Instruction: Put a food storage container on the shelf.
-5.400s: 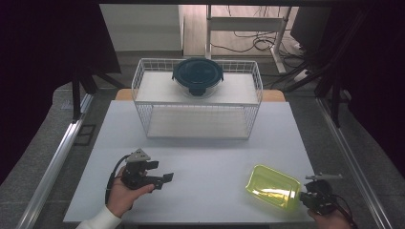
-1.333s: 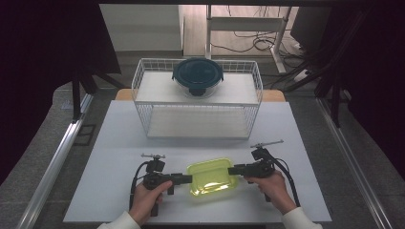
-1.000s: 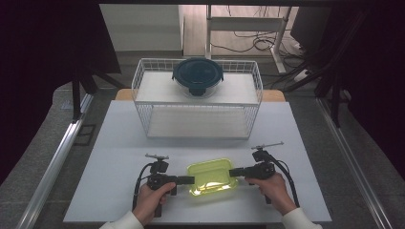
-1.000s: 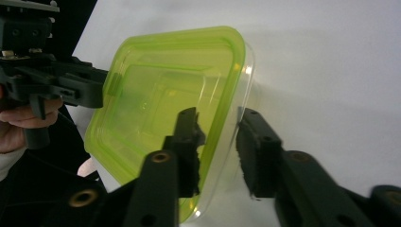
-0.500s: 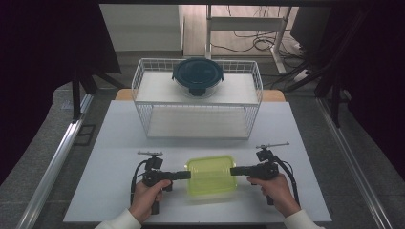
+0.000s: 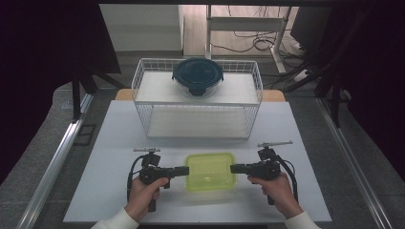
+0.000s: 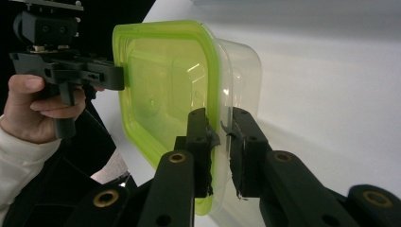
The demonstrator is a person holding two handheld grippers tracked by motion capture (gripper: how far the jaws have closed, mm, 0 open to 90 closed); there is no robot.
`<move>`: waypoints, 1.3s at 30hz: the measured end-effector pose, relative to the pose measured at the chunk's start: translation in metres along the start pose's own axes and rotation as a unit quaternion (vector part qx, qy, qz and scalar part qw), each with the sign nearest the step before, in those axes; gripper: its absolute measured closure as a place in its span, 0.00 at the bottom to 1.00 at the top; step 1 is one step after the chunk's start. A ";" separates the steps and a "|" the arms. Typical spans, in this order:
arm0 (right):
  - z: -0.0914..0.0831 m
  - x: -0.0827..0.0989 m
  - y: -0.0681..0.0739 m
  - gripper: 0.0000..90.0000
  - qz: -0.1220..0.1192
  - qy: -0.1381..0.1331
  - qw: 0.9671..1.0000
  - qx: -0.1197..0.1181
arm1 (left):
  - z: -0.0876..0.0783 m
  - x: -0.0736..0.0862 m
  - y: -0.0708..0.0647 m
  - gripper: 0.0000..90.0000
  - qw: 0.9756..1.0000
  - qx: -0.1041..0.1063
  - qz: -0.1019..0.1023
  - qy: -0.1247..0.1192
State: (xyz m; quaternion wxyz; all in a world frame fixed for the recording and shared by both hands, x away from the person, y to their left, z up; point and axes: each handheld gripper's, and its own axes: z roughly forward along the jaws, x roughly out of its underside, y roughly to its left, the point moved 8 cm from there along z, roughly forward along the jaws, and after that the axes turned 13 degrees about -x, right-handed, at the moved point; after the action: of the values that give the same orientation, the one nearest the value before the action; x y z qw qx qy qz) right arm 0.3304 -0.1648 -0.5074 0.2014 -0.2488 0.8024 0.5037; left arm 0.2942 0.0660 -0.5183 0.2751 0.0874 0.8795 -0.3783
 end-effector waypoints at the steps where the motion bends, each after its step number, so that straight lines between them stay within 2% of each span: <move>1: 0.000 0.000 0.002 0.87 -0.002 0.000 1.000 0.001 | -0.003 -0.001 -0.002 0.90 1.000 -0.002 0.006 -0.004; 5: -0.002 -0.007 0.011 0.87 -0.020 -0.006 1.000 0.001 | -0.012 -0.007 -0.006 0.90 0.999 -0.009 0.025 -0.017; 12: -0.003 -0.022 0.029 0.87 -0.048 -0.018 0.999 0.002 | -0.021 -0.018 -0.006 0.90 0.999 -0.014 0.030 -0.025; 15: -0.004 -0.030 0.033 0.87 -0.059 -0.021 0.998 0.005 | -0.025 -0.026 -0.010 0.90 0.999 -0.019 0.038 -0.029; 21: -0.009 -0.045 0.043 0.87 -0.070 -0.035 0.997 0.006 | -0.037 -0.045 -0.018 0.90 0.998 -0.014 0.043 -0.042; 29: -0.018 -0.064 0.055 0.87 -0.087 -0.055 0.995 0.003 | -0.050 -0.068 -0.035 0.90 0.995 -0.020 0.074 -0.060; 39: -0.027 -0.087 0.068 0.87 -0.108 -0.071 0.992 0.010 | -0.061 -0.092 -0.046 0.90 0.993 -0.020 0.086 -0.077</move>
State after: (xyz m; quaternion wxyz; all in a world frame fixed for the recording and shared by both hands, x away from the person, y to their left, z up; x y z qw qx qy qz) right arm 0.3568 -0.1474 -0.3980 0.3132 -0.2958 0.7594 0.4876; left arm 0.3286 0.0821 -0.4055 0.3754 0.1273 0.8522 -0.3416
